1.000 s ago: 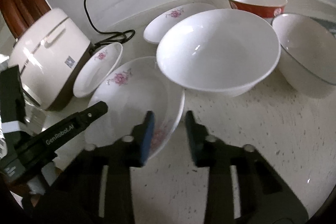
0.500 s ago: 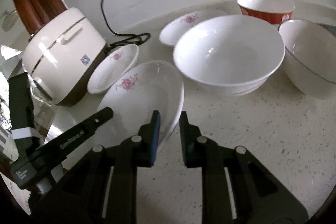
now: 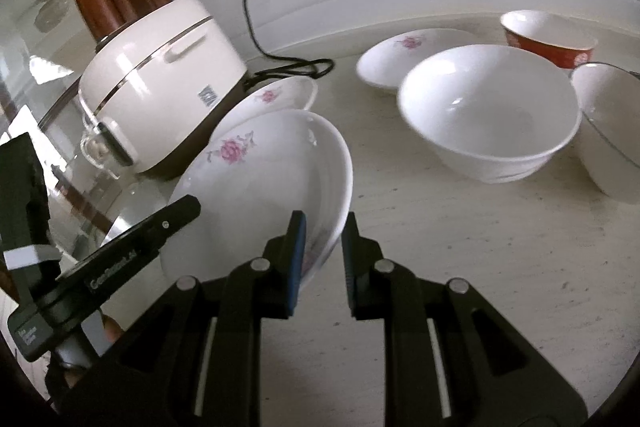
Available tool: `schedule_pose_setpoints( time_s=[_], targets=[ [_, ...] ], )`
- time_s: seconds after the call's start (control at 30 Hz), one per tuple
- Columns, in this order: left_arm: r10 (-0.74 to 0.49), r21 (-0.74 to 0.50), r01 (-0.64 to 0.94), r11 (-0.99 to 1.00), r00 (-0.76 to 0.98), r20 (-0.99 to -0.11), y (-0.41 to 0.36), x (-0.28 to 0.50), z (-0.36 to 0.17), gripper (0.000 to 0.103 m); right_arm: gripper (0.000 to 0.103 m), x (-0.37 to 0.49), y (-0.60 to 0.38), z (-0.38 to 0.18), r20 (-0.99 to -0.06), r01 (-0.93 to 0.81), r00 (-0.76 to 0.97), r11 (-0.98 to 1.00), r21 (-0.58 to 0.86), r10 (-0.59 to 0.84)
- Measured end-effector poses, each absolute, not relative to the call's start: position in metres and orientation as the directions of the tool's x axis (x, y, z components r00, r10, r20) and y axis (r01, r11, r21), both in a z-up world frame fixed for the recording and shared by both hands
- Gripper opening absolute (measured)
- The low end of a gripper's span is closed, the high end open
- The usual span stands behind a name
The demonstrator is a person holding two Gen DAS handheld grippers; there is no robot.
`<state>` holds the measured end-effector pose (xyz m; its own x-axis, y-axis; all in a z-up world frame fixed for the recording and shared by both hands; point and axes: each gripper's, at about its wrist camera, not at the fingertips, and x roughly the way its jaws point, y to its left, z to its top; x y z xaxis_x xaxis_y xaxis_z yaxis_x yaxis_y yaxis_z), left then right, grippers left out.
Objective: Organize plates and bowls
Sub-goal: 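Carry the plate toward the rice cooker with both grippers, lower it, open both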
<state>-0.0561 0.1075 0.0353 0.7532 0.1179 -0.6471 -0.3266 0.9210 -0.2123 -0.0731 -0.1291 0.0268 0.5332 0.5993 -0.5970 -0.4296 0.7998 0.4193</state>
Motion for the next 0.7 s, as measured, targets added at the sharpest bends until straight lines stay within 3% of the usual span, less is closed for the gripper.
schedule_pose_setpoints(
  time_s=[0.7],
  targets=[
    [0.167, -0.297, -0.435, 0.850, 0.759, -0.630, 0.175, -0.131, 0.026, 0.018, 0.021, -0.117, -0.051, 0.029, -0.583, -0.626, 0.405, 0.678, 0.386, 0.705]
  ],
)
